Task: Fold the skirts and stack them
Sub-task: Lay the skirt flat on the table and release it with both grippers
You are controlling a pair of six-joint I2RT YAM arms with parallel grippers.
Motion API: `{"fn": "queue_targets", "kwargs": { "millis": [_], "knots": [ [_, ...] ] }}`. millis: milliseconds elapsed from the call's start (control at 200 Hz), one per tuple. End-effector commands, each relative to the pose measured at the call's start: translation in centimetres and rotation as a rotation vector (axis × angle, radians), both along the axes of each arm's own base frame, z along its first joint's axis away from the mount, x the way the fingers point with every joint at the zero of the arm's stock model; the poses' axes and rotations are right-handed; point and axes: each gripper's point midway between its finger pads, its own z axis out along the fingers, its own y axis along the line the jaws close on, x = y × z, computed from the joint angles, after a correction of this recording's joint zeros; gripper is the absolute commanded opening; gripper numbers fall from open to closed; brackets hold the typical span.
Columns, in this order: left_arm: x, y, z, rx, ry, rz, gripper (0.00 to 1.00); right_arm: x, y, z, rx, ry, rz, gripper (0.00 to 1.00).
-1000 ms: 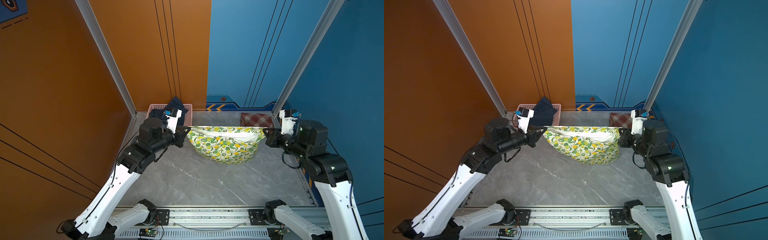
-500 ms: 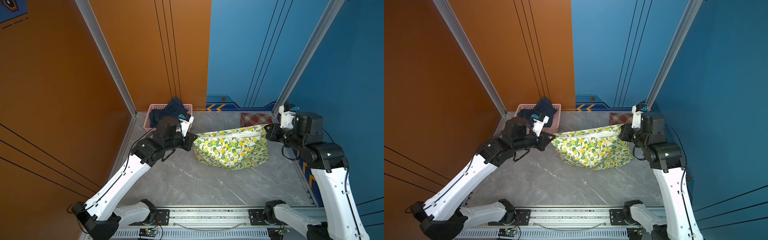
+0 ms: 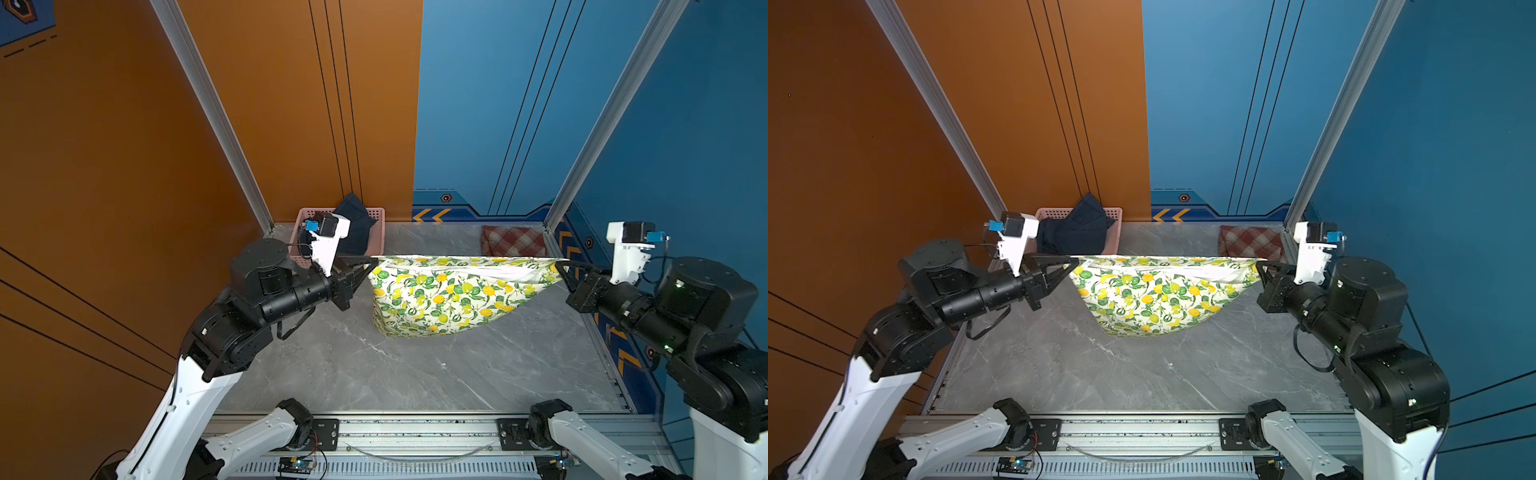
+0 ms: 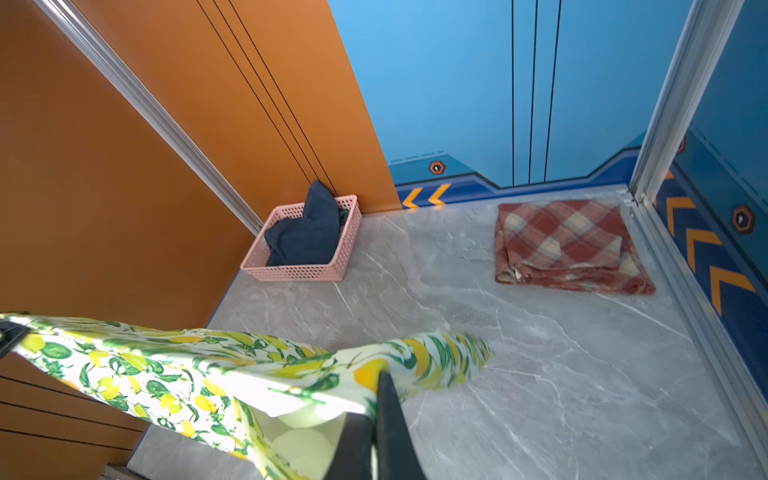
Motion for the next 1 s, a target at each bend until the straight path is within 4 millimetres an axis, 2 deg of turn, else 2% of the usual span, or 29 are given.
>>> {"fn": "queue_targets", "kwargs": {
  "millis": [0,65,115,130,175,195,275,285,290,295,300,305,310,320,360,426,506,626,781,881,996],
  "knots": [
    [5.0,0.0,-0.6,0.003,0.085,0.078,0.00,4.7,-0.3,-2.5,-0.015,0.130,-0.079,0.00],
    [9.6,-1.4,-3.3,-0.002,0.197,0.061,0.00,9.0,1.2,-4.5,0.009,0.203,-0.025,0.00],
    [13.5,-2.5,-6.9,0.007,0.300,0.050,0.00,12.7,1.9,-6.8,0.020,0.266,-0.007,0.00],
    [14.6,-2.8,-8.0,0.007,0.330,0.046,0.00,13.9,2.0,-8.5,0.016,0.310,-0.008,0.00],
    [17.8,-3.5,-12.2,0.024,0.423,0.061,0.00,17.0,2.4,-11.9,0.019,0.387,0.002,0.04],
    [19.0,-3.8,-14.1,0.033,0.461,0.067,0.06,18.3,2.4,-13.5,0.022,0.421,0.002,0.06],
    [22.8,-4.7,-21.6,0.079,0.608,0.093,0.38,22.5,2.1,-19.2,0.006,0.531,-0.018,0.29],
    [23.1,-4.8,-22.4,0.084,0.626,0.099,0.41,23.0,1.9,-20.2,-0.001,0.546,-0.026,0.37],
    [23.3,-4.7,-22.9,0.086,0.638,0.103,0.43,23.0,1.9,-20.2,-0.001,0.546,-0.026,0.37],
    [23.4,-4.8,-23.3,0.087,0.649,0.106,0.44,23.3,1.9,-20.8,-0.004,0.559,-0.029,0.43],
    [23.5,-4.7,-23.7,0.088,0.657,0.110,0.46,23.3,1.9,-20.8,-0.004,0.559,-0.029,0.43],
    [23.6,-4.8,-24.0,0.088,0.667,0.112,0.47,23.6,1.7,-21.3,-0.006,0.567,-0.036,0.49],
    [23.8,-4.8,-24.5,0.090,0.678,0.114,0.49,23.6,1.7,-21.3,-0.006,0.567,-0.036,0.49],
    [24.0,-4.8,-25.2,0.092,0.696,0.120,0.52,24.0,1.6,-22.2,-0.010,0.584,-0.043,0.58],
    [24.7,-4.6,-27.6,0.109,0.747,0.147,0.62,24.6,1.0,-23.9,-0.024,0.621,-0.067,0.71],
    [24.8,-4.0,-30.1,0.156,0.777,0.200,0.72,24.6,0.4,-25.8,-0.049,0.649,-0.099,0.85],
    [24.0,-3.3,-31.3,0.189,0.797,0.232,0.77,23.6,-0.1,-27.4,-0.053,0.661,-0.122,0.92],
    [22.0,-2.0,-31.5,0.238,0.779,0.270,0.79,20.7,0.2,-29.8,-0.033,0.689,-0.132,0.92],
    [18.2,-0.4,-31.7,0.317,0.752,0.305,0.79,16.3,0.9,-33.6,-0.031,0.738,-0.152,0.91],
    [15.8,0.7,-33.2,0.381,0.772,0.321,0.79,14.0,0.8,-36.1,-0.064,0.786,-0.176,0.90],
    [13.6,2.0,-35.7,0.449,0.823,0.342,0.79,12.3,0.3,-38.4,-0.086,0.836,-0.203,0.89]
  ]
}}
